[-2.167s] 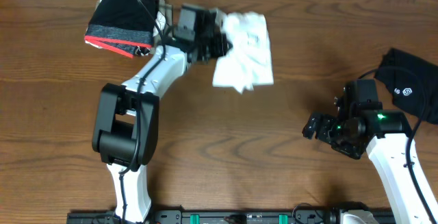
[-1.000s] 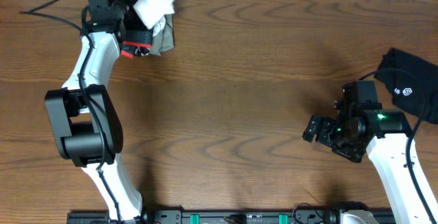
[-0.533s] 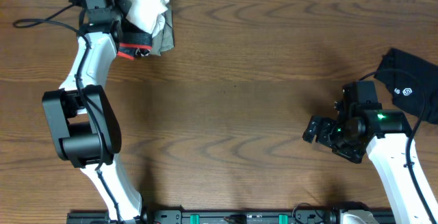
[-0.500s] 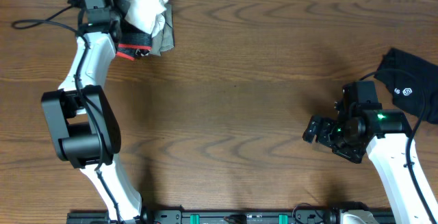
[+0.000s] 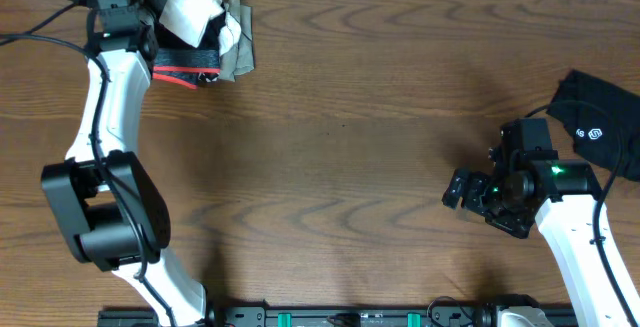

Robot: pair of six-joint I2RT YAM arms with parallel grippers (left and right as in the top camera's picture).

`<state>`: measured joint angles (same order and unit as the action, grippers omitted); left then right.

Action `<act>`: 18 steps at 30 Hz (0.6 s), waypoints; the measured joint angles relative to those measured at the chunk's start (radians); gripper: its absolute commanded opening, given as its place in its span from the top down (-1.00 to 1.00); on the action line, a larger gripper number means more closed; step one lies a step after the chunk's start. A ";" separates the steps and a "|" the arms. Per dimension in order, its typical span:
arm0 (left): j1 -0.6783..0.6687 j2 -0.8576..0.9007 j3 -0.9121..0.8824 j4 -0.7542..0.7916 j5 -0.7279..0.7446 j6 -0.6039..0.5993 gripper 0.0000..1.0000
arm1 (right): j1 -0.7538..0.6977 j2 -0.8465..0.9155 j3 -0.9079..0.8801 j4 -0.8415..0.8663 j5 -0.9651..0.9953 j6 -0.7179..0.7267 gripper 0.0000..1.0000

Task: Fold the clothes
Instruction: 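Lower the shirt onto the stack and press it down with the left gripper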

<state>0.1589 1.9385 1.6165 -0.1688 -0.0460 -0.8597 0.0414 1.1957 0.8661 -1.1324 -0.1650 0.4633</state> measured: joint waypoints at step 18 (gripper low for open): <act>-0.079 0.055 0.000 -0.209 0.005 0.034 -0.96 | 0.000 0.000 0.000 -0.004 0.000 0.000 -0.99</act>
<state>0.0803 1.9938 1.6169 -0.3779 -0.0406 -0.8253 0.0414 1.1957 0.8658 -1.1366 -0.1650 0.4633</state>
